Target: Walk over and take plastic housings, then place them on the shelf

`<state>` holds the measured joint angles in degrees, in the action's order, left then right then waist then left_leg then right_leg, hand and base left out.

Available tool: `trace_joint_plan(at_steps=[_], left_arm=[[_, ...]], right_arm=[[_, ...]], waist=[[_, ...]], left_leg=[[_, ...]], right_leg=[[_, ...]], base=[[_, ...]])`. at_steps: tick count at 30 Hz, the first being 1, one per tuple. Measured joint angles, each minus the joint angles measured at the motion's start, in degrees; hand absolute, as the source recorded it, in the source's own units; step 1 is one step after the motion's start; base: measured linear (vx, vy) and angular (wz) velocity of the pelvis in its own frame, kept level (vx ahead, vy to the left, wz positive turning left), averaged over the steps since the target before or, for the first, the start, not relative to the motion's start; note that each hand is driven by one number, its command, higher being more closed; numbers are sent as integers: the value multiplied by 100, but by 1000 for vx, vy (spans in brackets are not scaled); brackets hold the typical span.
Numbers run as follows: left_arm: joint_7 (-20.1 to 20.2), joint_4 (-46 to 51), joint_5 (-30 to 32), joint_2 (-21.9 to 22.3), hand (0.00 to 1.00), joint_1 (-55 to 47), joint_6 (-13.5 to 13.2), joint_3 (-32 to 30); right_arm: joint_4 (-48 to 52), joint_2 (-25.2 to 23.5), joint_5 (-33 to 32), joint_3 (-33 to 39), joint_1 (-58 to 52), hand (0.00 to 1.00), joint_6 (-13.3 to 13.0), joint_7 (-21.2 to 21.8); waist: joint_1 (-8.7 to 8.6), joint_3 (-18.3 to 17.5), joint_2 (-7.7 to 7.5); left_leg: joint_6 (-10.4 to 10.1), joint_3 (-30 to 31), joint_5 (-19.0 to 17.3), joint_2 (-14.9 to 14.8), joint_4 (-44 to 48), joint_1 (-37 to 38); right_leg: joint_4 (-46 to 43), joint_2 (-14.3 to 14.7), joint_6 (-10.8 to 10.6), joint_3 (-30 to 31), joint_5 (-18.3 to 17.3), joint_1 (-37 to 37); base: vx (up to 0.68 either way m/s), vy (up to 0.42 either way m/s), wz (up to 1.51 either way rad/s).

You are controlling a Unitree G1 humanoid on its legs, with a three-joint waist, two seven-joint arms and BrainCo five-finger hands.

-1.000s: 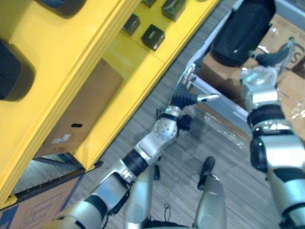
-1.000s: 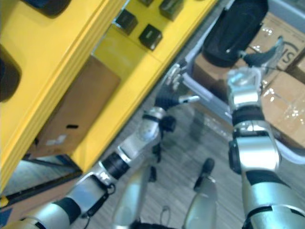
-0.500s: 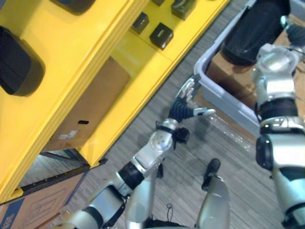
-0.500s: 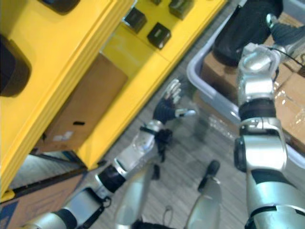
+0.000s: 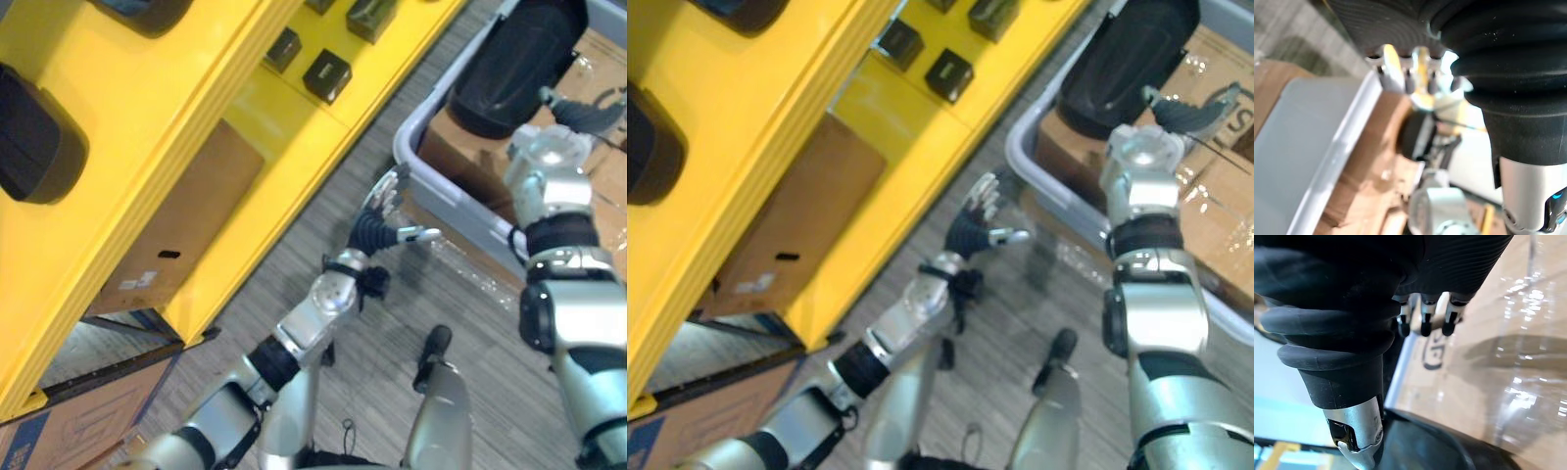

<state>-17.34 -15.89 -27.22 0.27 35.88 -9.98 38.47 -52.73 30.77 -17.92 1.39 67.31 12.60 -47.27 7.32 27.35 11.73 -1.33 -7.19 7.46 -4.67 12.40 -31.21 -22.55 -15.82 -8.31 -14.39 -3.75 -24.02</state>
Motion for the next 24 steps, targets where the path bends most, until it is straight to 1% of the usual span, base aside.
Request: trace_joint_plan(at_steps=[3,5,7,8,10,11,13,15,16,18,19,21,23,24], left_arm=[[33,-2,-182,-11,0,-176,-3,36],[80,-1,-232,-101,0,-249,-3,78],[111,18,-404,-151,0,-301,-5,103],[163,20,-449,-236,0,-387,-40,101],[172,24,-460,-247,0,-502,-75,82],[176,28,-583,-253,0,-587,-113,63],[184,92,-623,-256,0,-680,-120,51],[198,165,-627,-265,0,-748,-203,46],[205,218,-628,-270,0,-753,-229,32],[236,258,-656,-272,0,-756,-246,9],[252,258,-660,-272,0,-768,-247,-12],[270,258,-667,-289,0,-789,-257,-65],[294,258,-671,-307,0,-787,-281,-147],[296,258,-671,-312,0,-781,-317,-170]], right_arm=[[-63,24,-236,-58,71,0,138,6],[-74,99,-382,-71,115,0,234,4],[-145,191,-391,-116,189,0,322,2],[-210,298,-569,-188,241,0,415,0],[-236,358,-669,-192,261,0,466,-28],[-250,436,-735,-195,279,100,548,-46],[-264,499,-853,-197,281,100,628,-45],[-311,658,-1073,-211,281,100,702,-46],[-325,782,-1131,-210,281,100,797,-28],[-440,916,-1175,-211,269,100,897,99],[-538,1002,-1181,-210,264,100,994,177],[-639,1024,-1175,-212,261,100,1119,337],[-692,1003,-942,-251,261,100,1320,434],[-717,991,-742,-348,251,100,1464,482]], waist=[[14,-6,9],[26,-6,9],[70,-13,20],[138,-17,27],[164,-17,27],[177,-16,28],[181,-16,28],[188,-17,29],[195,-19,31],[184,-20,36],[190,-20,36],[196,-20,36],[200,-20,37],[219,-20,37]], left_leg=[[-21,45,-16,17,15,-44],[-20,35,-16,22,26,-100],[-18,9,-13,29,61,-189],[-17,28,-11,28,150,-305],[0,64,2,34,213,-394],[0,92,3,59,224,-416],[-2,106,-1,83,235,-416],[-3,130,-26,103,296,-453],[10,149,-47,102,374,-531],[11,189,-56,104,426,-608],[10,201,-56,104,439,-619],[10,206,-57,101,450,-625],[15,224,-70,92,494,-653],[15,249,-105,87,565,-687]], right_leg=[[-42,-35,23,-117,-24,-7],[-131,-77,34,-165,-74,-54],[-274,-136,27,-191,-141,-159],[-360,-150,35,-227,-182,-241],[-436,-172,46,-274,-223,-294],[-504,-206,43,-301,-265,-310],[-548,-232,28,-309,-301,-311],[-623,-267,32,-327,-352,-340],[-684,-282,40,-342,-376,-391],[-714,-293,38,-401,-390,-417],[-720,-294,38,-415,-391,-417],[-725,-295,40,-422,-392,-417],[-740,-290,50,-443,-404,-417],[-776,-290,52,-458,-427,-417]], base=[[10,-26,10],[-3,-19,19],[-12,-18,16],[-5,-20,12],[6,-21,17],[11,-16,19],[12,-10,11],[9,-9,7],[-3,-2,6],[-2,0,8],[5,2,5],[0,0,0],[14,-1,2],[25,-2,3]])
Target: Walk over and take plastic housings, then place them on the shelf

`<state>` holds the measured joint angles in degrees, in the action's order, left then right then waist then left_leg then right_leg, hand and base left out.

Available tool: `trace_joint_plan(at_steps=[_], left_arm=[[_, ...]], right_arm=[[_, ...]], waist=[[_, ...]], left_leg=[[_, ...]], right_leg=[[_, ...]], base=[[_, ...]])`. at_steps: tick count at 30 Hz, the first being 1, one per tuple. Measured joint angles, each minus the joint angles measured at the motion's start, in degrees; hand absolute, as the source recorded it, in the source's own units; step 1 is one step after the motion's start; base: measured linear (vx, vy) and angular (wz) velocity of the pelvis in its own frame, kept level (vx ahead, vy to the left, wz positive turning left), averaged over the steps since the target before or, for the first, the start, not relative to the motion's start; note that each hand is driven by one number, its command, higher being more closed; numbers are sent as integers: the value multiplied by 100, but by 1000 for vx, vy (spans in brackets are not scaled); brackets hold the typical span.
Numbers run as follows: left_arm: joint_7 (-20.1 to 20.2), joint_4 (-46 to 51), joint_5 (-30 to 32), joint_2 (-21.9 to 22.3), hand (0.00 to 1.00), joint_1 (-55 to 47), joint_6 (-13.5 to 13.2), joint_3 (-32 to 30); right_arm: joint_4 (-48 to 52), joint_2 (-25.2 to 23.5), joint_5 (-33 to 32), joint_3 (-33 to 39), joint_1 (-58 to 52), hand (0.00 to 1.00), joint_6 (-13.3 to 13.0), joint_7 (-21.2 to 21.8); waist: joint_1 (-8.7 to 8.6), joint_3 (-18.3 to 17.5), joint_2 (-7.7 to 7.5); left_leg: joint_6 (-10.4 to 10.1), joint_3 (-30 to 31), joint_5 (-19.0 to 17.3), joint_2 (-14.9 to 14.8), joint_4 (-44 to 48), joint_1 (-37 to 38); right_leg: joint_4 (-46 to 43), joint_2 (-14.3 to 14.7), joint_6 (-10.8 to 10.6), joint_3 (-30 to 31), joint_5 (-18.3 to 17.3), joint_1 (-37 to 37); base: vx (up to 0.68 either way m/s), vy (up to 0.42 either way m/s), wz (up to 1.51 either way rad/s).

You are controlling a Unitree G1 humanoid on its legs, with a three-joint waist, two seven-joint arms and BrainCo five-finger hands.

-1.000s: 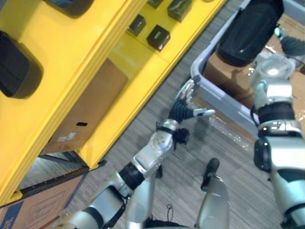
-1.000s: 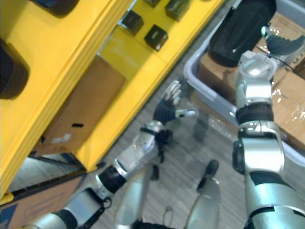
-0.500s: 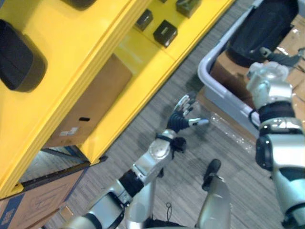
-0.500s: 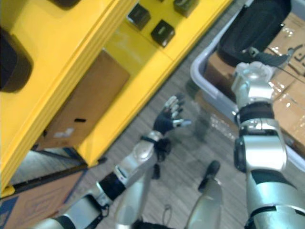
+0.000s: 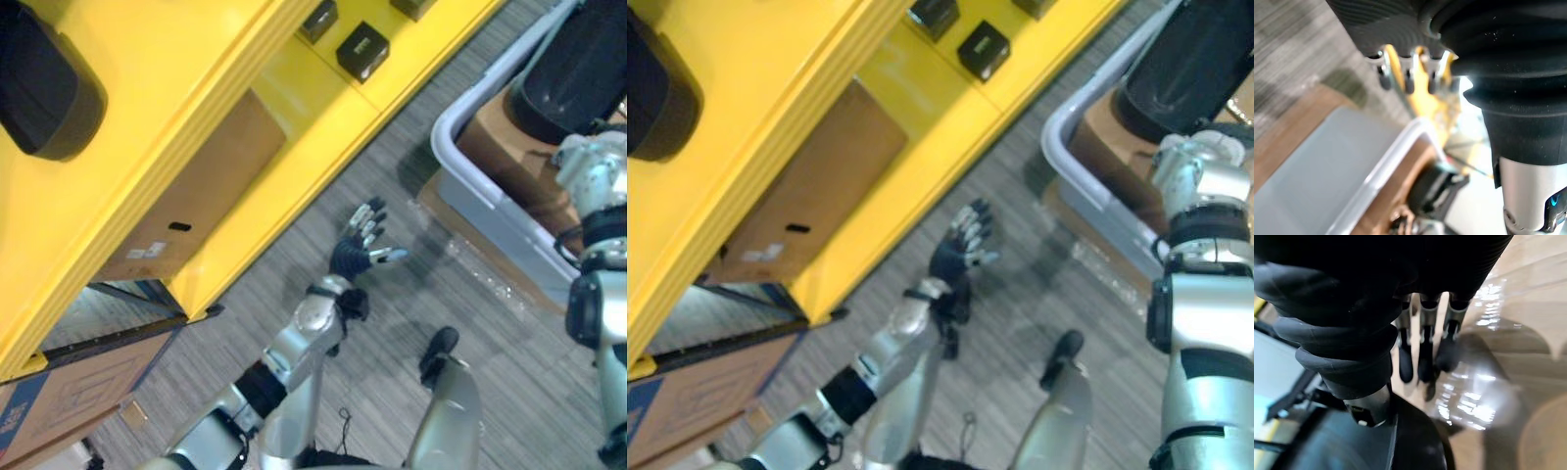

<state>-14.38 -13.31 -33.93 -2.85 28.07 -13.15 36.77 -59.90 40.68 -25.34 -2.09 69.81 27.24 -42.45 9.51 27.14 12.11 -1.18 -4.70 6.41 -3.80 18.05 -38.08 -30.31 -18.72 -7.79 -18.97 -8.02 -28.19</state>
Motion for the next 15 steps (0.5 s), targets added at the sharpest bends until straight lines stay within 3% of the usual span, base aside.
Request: trace_joint_plan(at_steps=[4,8,12,15], left_arm=[[120,20,4,-67,0,-19,-55,-2],[193,135,3,-185,0,-56,-55,-12],[225,399,3,-356,0,-146,-53,-16],[284,593,5,-414,0,-298,-49,-123]], right_arm=[[-105,26,652,-202,3,100,561,276],[-135,59,1313,-329,2,100,826,743],[-177,59,2086,-366,-3,100,906,1399],[-101,67,2733,-351,-144,100,802,1925]], waist=[[113,-2,2],[111,-13,15],[117,-13,14],[110,-15,10]], left_leg=[[4,44,-115,-13,190,-63],[0,105,-131,-35,295,-174],[28,109,-137,-51,370,-192],[55,103,-194,-83,447,-186]], right_leg=[[-51,-7,-6,-25,-73,12],[-122,-2,9,-137,-93,15],[-159,-1,12,-150,-96,26],[-180,14,14,-160,-97,74]], base=[[11,1,2],[38,-1,10],[21,0,1],[1,4,1]])
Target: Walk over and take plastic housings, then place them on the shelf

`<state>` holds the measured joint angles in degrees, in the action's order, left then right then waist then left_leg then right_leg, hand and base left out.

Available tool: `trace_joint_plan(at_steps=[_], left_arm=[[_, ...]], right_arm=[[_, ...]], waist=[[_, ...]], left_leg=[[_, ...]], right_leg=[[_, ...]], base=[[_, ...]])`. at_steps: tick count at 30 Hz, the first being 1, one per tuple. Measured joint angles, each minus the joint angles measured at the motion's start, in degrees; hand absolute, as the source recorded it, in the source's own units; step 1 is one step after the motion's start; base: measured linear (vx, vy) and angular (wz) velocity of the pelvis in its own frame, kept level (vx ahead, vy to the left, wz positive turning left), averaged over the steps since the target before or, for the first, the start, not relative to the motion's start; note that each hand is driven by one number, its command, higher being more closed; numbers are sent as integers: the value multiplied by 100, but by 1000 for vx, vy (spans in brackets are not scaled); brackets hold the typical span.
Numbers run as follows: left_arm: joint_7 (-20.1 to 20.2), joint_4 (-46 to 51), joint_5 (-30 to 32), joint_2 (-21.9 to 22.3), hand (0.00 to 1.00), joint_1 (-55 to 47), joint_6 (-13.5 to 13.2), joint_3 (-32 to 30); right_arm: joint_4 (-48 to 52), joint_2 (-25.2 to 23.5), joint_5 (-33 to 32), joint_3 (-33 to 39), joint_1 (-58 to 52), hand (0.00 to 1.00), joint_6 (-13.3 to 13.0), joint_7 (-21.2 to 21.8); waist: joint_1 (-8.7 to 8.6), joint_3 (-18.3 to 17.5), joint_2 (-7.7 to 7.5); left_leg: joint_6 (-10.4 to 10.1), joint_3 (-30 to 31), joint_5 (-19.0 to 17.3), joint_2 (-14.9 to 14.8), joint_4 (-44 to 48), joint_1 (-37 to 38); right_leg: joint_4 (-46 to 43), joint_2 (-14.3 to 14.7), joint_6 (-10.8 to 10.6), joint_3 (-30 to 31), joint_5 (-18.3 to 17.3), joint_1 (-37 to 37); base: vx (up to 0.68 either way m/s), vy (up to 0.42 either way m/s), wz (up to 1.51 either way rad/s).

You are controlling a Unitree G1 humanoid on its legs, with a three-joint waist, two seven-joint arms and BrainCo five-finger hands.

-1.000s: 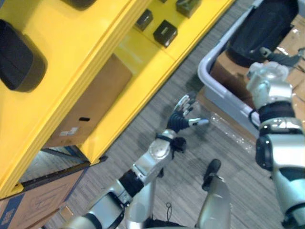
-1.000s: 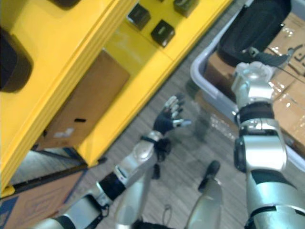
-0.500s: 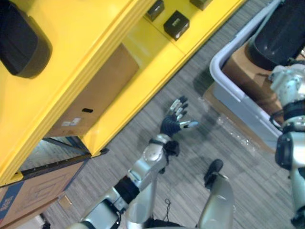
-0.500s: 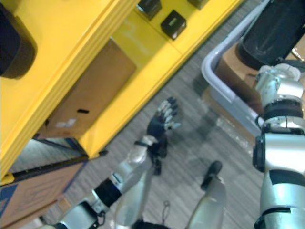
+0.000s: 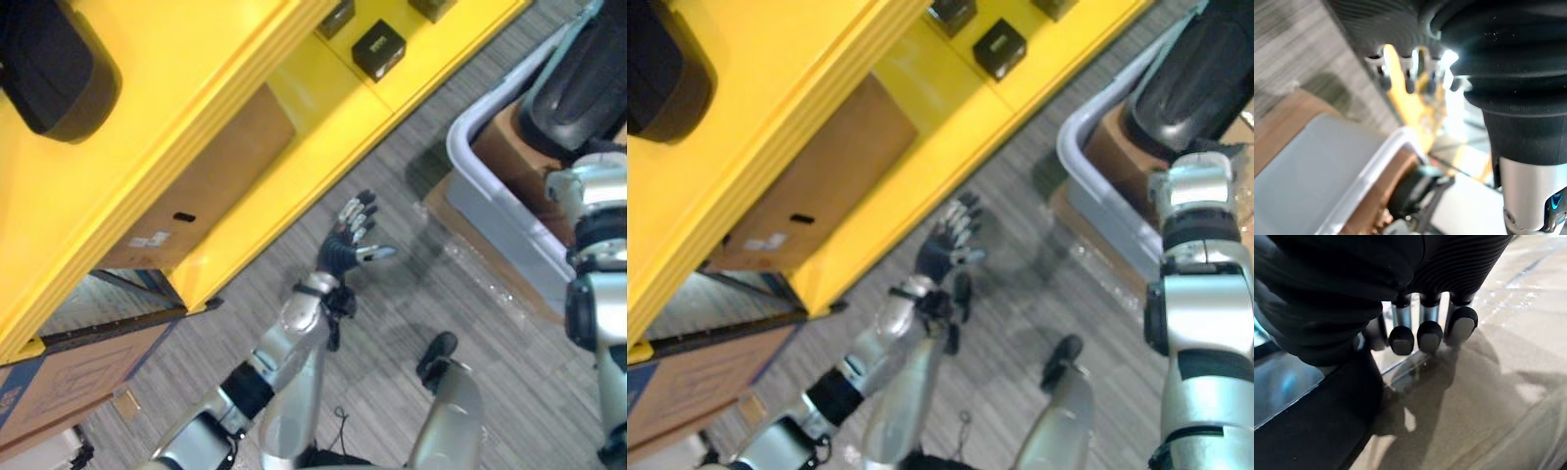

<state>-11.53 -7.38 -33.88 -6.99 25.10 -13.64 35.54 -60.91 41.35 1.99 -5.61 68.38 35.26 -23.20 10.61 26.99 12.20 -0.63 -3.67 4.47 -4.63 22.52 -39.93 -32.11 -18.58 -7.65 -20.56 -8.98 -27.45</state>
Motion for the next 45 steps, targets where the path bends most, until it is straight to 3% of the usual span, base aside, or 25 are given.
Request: trace_joint_plan(at_steps=[3,8,11,13,17,24,30,31,39,42,45], left_arm=[[124,203,7,-63,0,-207,13,-161],[124,467,19,-164,0,-564,125,-466],[97,441,94,-176,0,-728,186,-559],[36,416,126,-264,0,-734,293,-571],[-32,385,290,-331,0,-747,457,-766],[-315,383,290,-364,0,-711,691,-862],[-339,365,368,-268,0,-584,927,-878],[-329,263,470,-268,0,-391,1077,-931],[-224,-1248,558,-353,0,1421,2054,-940],[-173,-1756,466,-389,0,1919,2244,-941],[-177,-1909,236,-383,0,2235,2252,-934]], right_arm=[[178,-10,275,20,-513,100,-323,257],[827,-96,330,34,-1477,100,-820,302],[1542,-206,340,33,-2111,100,-925,266],[2004,-319,512,70,-2598,100,-919,255],[2852,-547,1034,222,-3467,100,-850,324],[2917,-865,1312,282,-3902,100,-860,139],[2917,-894,1758,285,-3680,100,-1345,-394],[2917,-892,1882,293,-3525,100,-1487,-448],[2894,-870,2199,103,-2734,100,-2133,-435],[2897,-830,2316,-95,-2442,100,-2377,-411],[2940,-715,2412,-168,-2305,100,-2565,-397]], waist=[[-45,-4,-41],[-125,11,-199],[-373,23,-412],[-556,36,-705],[-912,41,-964],[-1158,34,-998],[-1143,33,-1000],[-1156,33,-1000],[-1356,43,-1021],[-1473,78,-1083],[-1538,98,-1121]], left_leg=[[-2,-59,11,-105,7,65],[11,-264,30,-286,-55,340],[9,-348,25,-363,-111,476],[14,-537,1,-391,-194,667],[-7,-797,-126,-459,-223,998],[-45,-952,-93,-471,-451,1304],[-58,-1053,-83,-471,-533,1402],[-57,-1098,-84,-470,-546,1420],[-52,-1292,-85,-467,-640,1550],[-52,-1433,-85,-481,-705,1645],[-53,-1473,-85,-492,-739,1667]], right_leg=[[144,76,-4,-110,20,184],[418,263,9,-35,113,452],[634,387,-2,84,265,561],[750,402,-6,274,315,588],[959,467,24,527,348,792],[1222,556,17,688,473,953],[1226,568,-30,780,519,960],[1248,566,-37,819,542,954],[1370,576,-58,1016,641,949],[1444,591,-65,1148,701,942],[1486,606,-66,1186,725,944]], base=[[4,1,4],[19,-28,-14],[44,-27,-26],[36,13,-34],[32,23,-34],[35,0,-16],[63,-23,-6],[60,-6,-12],[16,4,-10],[25,7,-21],[30,0,-11]])
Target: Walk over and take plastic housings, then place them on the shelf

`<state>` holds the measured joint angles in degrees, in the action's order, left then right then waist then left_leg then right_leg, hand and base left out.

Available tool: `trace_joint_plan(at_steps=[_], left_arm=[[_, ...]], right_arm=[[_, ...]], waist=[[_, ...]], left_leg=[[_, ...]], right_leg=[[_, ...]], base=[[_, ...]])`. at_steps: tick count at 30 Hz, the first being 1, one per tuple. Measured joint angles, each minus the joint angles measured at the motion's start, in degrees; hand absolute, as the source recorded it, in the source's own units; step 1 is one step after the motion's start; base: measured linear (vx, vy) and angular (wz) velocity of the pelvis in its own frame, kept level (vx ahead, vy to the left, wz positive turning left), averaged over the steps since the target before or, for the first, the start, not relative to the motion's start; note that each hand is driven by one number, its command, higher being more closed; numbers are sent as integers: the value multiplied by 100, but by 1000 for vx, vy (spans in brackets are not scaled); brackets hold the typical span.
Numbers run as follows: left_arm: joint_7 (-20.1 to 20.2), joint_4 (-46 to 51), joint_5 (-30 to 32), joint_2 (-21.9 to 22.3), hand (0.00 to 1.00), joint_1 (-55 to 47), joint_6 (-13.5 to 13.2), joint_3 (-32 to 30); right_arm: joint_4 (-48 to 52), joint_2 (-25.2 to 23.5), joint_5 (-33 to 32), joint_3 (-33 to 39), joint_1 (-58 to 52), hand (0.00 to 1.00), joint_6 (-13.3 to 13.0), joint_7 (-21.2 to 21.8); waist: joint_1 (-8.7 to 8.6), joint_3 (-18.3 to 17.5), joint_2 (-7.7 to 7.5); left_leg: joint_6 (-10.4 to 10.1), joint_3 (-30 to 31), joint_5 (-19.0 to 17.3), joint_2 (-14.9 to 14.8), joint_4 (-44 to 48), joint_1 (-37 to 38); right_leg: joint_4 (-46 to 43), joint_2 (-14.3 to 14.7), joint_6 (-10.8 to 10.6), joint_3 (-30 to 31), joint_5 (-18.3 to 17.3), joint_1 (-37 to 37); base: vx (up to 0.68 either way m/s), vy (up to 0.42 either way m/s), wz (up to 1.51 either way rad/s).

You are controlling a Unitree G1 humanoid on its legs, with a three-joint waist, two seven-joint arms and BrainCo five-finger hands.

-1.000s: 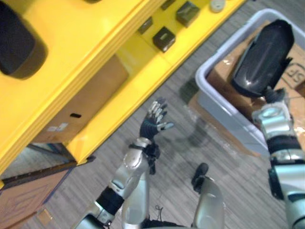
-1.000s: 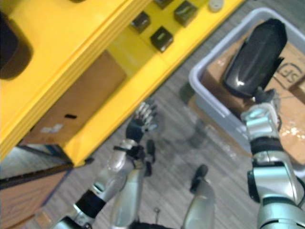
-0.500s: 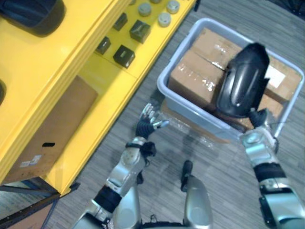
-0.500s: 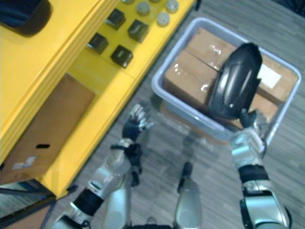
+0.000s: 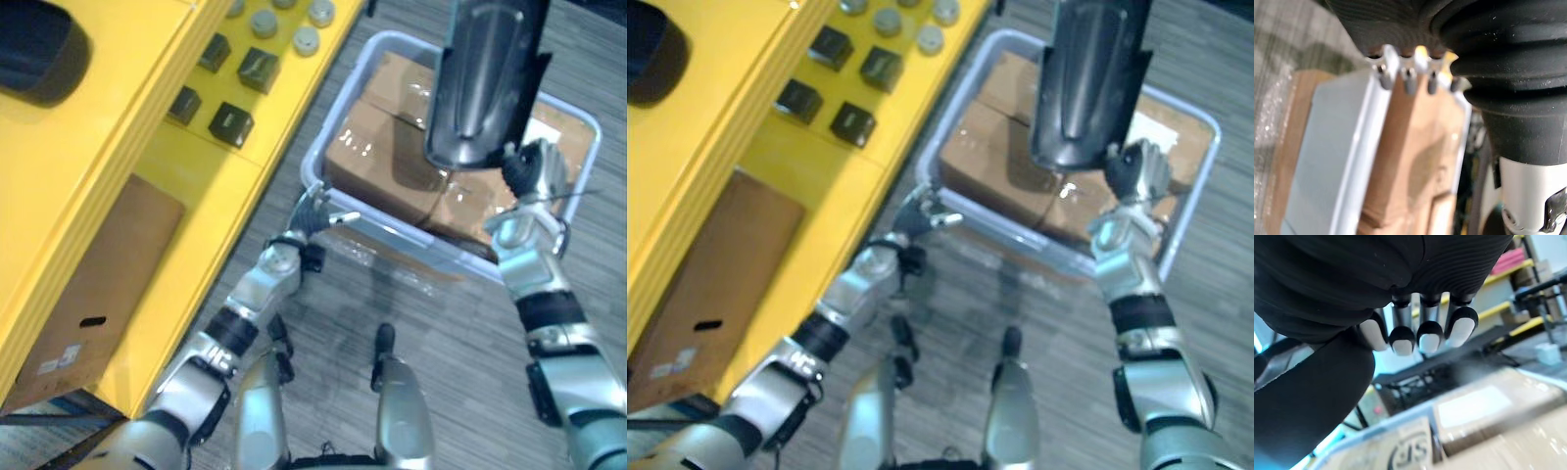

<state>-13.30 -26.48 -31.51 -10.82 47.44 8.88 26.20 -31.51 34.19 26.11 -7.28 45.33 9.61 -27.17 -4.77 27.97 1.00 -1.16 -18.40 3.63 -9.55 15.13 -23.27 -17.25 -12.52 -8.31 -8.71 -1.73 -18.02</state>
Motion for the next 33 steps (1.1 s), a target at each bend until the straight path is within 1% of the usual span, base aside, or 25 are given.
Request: trace_joint_plan(at_steps=[2,3,4,6,7,8,10,12,13,15,16,18,21,24,27,30,33], left_arm=[[-4,-82,-226,1,0,153,-7,1],[3,-182,-382,4,0,250,-15,3],[3,-242,-567,4,0,307,-16,3],[-1,-326,-808,12,0,386,-29,5],[-5,-415,-1043,22,0,450,-62,6],[-6,-426,-1173,29,0,463,-84,6],[-3,-444,-1870,61,0,466,-195,6],[42,-505,-2374,95,0,467,-338,2],[81,-548,-2492,125,0,467,-417,-2],[97,-616,-2492,180,0,468,-566,-3],[94,-642,-2492,189,0,468,-644,-5],[92,-644,-2492,200,0,468,-764,-10],[87,-645,-2493,227,0,478,-885,-18],[71,-645,-2489,282,0,495,-889,-16],[-36,-646,-2468,285,0,495,-889,-14],[-170,-664,-2430,281,0,495,-889,-16],[-183,-747,-2407,285,0,493,-885,-13]], right_arm=[[48,0,67,-74,85,100,-100,33],[160,-1,144,-83,90,100,-194,89],[235,0,181,-140,101,100,-298,93],[276,0,192,-271,116,100,-397,97],[296,-13,249,-327,119,100,-440,102],[320,-17,287,-346,119,100,-443,103],[337,-16,401,-426,140,100,-471,118],[332,-16,411,-512,171,100,-475,181],[326,-20,447,-552,185,100,-484,223],[281,-63,546,-581,238,100,-512,234],[221,-84,621,-585,266,100,-600,234],[167,-85,632,-642,283,100,-683,250],[166,-96,650,-763,283,100,-745,332],[88,-102,682,-776,283,100,-806,349],[55,-130,723,-900,273,100,-885,359],[56,-171,831,-968,225,100,-1053,358],[70,-316,881,-973,103,100,-1167,365]], waist=[[-30,9,-42],[-30,20,-65],[-60,20,-67],[-75,21,-71],[-69,21,-71],[-69,21,-71],[-75,21,-71],[-85,21,-71],[-84,21,-71],[-80,21,-71],[-80,20,-71],[-72,16,-80],[-87,13,-85],[-102,11,-88],[-105,11,-89],[-105,8,-93],[-106,-1,-142]], left_leg=[[-2,-61,1,-8,-42,52],[-5,-112,2,-10,-71,101],[-5,-121,2,-16,-79,111],[-7,-130,2,-53,-81,111],[-26,-131,15,-78,-97,111],[-37,-130,23,-85,-111,112],[-70,-125,51,-95,-169,131],[-77,-131,65,-97,-193,146],[-82,-146,103,-80,-268,184],[-85,-171,169,-66,-380,232],[-92,-186,217,-61,-465,273],[-106,-244,286,-43,-606,353],[-112,-262,364,-8,-765,438],[-116,-257,408,14,-851,469],[-122,-261,429,22,-900,503],[-122,-257,429,23,-900,507],[-122,-250,429,23,-897,514]], right_leg=[[9,12,-3,75,8,0],[18,16,-1,110,15,1],[26,24,1,120,18,5],[54,62,20,128,37,6],[80,92,40,132,59,7],[92,104,44,133,63,7],[106,129,51,136,69,7],[107,134,53,143,70,7],[113,133,61,156,75,6],[130,138,68,166,80,6],[139,148,77,169,86,6],[151,154,81,193,89,6],[158,156,82,229,89,6],[162,155,81,225,89,7],[162,155,81,228,89,18],[163,155,80,222,88,26],[171,156,80,215,88,49]], base=[[31,-1,-13],[39,-5,-13],[34,-7,-11],[28,-13,-6],[16,-16,-6],[12,-16,-3],[0,0,0],[0,0,0],[0,0,0],[0,0,0],[13,-9,-3],[15,-11,-5],[15,-7,-4],[16,-3,2],[0,0,0],[0,0,0],[7,1,2]])
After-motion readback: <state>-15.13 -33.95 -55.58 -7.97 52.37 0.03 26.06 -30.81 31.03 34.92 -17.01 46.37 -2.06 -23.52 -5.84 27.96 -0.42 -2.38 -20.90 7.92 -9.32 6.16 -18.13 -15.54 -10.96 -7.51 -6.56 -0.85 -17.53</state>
